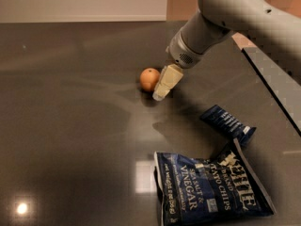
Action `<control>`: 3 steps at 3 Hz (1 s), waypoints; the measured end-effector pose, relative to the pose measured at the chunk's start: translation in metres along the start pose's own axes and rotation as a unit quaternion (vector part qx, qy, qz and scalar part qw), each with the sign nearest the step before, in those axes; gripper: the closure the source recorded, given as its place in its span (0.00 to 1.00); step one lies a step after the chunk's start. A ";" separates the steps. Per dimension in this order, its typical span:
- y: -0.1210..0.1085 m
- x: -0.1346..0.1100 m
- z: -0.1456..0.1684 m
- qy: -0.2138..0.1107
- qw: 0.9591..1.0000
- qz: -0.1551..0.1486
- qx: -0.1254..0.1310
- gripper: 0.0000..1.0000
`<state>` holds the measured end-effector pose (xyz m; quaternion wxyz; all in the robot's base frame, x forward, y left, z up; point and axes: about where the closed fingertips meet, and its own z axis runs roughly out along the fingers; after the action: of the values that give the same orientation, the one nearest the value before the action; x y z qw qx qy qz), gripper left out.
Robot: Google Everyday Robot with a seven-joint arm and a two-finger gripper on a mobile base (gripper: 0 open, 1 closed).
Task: Pick orange
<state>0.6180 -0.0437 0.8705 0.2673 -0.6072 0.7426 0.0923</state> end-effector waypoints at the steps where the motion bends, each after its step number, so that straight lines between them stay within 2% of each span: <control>1: -0.001 -0.005 0.015 -0.004 1.000 0.002 -0.018 0.00; 3: 0.002 -0.015 0.030 -0.017 0.999 0.003 -0.047 0.00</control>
Offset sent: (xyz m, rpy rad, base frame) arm 0.0096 0.0327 -0.0143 0.0679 0.0794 0.0540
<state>0.6262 -0.0164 0.8531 0.2511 -0.6150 0.7346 0.1382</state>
